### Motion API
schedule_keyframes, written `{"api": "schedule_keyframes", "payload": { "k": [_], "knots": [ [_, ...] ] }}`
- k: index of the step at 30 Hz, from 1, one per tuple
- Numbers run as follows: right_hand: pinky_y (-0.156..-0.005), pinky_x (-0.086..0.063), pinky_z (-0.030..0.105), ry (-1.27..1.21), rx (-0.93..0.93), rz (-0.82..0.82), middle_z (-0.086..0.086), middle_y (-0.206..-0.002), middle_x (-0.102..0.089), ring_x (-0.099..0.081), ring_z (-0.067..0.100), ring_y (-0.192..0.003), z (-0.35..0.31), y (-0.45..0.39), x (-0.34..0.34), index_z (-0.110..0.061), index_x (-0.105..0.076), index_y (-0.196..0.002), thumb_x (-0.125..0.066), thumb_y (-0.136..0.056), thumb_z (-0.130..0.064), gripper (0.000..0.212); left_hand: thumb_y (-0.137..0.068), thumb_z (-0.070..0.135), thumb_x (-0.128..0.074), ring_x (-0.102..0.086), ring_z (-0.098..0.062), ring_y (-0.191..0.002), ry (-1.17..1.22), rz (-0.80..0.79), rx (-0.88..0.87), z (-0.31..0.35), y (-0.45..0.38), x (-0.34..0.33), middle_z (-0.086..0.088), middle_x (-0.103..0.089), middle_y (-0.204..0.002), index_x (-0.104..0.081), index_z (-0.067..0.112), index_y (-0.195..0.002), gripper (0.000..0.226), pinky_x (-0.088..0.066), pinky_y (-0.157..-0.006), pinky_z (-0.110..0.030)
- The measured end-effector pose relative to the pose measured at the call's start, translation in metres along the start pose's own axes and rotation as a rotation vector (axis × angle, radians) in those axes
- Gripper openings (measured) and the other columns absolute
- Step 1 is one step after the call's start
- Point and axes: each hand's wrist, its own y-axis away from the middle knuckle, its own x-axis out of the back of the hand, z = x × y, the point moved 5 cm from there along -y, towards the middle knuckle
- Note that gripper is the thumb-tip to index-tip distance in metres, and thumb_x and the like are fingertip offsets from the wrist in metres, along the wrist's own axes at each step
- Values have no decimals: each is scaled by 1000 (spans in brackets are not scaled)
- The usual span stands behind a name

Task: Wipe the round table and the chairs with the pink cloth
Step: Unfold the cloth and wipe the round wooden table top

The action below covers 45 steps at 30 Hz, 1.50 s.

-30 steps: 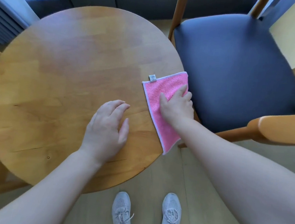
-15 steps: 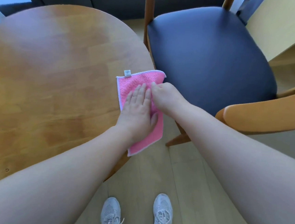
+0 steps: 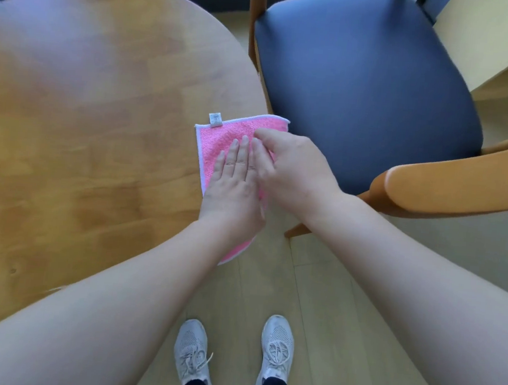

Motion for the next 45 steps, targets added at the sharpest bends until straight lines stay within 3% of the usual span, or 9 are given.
{"api": "schedule_keyframes", "payload": {
  "k": [6, 10, 18, 21, 26, 32, 38, 42, 45],
  "knots": [
    [-70, -46, 42, 20, 86, 12, 7, -75, -62, -55, 27, -74, -11, 3, -2, -2, -60, -90, -41, -99, -24, 31, -98, 40, -16, 29, -24, -140, -19, -6, -80, -21, 49, -17, -11, 32, -149, 28, 6, -138, 69, 17, -116, -40],
    [-80, -48, 45, 22, 182, -5, 17, -98, -68, -60, 34, -95, -27, 10, -17, 3, -62, -103, -44, -98, -22, 32, -92, 46, 0, 32, -24, -139, 4, -27, -121, -39, 83, -22, -10, 37, -145, 27, 7, -139, 67, 19, -115, -39],
    [-81, -48, 48, 53, 326, -72, 19, -100, -68, -61, 36, -96, -72, 16, -54, 4, -63, -103, -49, -96, -23, 31, -95, 49, -3, 45, -25, -128, -60, -53, -156, -75, 133, -34, -11, 44, -139, 36, 8, -133, 68, 31, -107, -36],
    [-82, -49, 47, 69, 376, -95, 16, -104, -68, -61, 34, -99, -91, 16, -71, 1, -64, -105, -51, -96, -25, 30, -96, 49, -10, 29, -30, -136, -75, -31, -166, -91, 150, -36, -15, 29, -146, 18, 5, -141, 70, 21, -112, -40],
    [-76, -51, 45, 71, 493, -123, 16, -97, -69, -62, 34, -92, -122, 17, -98, 1, -64, -100, -52, -95, -24, 29, -91, 54, -43, -29, -32, -139, -168, 35, -217, -120, 178, -28, -19, -24, -149, -35, 2, -142, 73, -27, -114, -45],
    [-68, -51, 44, 92, 604, -200, 15, -91, -69, -63, 36, -84, -154, 21, -132, 2, -64, -94, -51, -93, -23, 28, -93, 49, -35, -35, -32, -137, -158, 40, -274, -157, 202, -28, -19, -27, -147, -33, 2, -141, 67, -31, -112, -46],
    [-68, -48, 35, 123, 713, -474, 6, -85, -69, -60, 26, -75, -181, 39, -171, -4, -68, -96, -54, -92, -14, 18, -84, 33, -66, -39, -32, -134, -126, 75, -286, -209, 225, -26, -19, -35, -146, -39, 0, -139, 70, -31, -110, -49],
    [-68, -46, 40, 194, 800, -681, 6, -76, -64, -56, 24, -71, -191, 57, -199, -3, -65, -83, -47, -87, -2, 18, -83, 14, -67, -32, -29, -136, -90, 88, -231, -239, 241, -23, -15, -26, -148, -27, 3, -141, 72, -24, -111, -47],
    [-87, -47, 37, 277, 848, -754, 5, -106, -69, -60, 22, -103, -195, 62, -211, -5, -68, -97, -44, -86, -2, 27, -92, 1, -27, 4, -24, -144, -67, 0, -124, -259, 254, -28, -5, 10, -154, 8, 14, -145, 65, 7, -117, -37]
  ]
}}
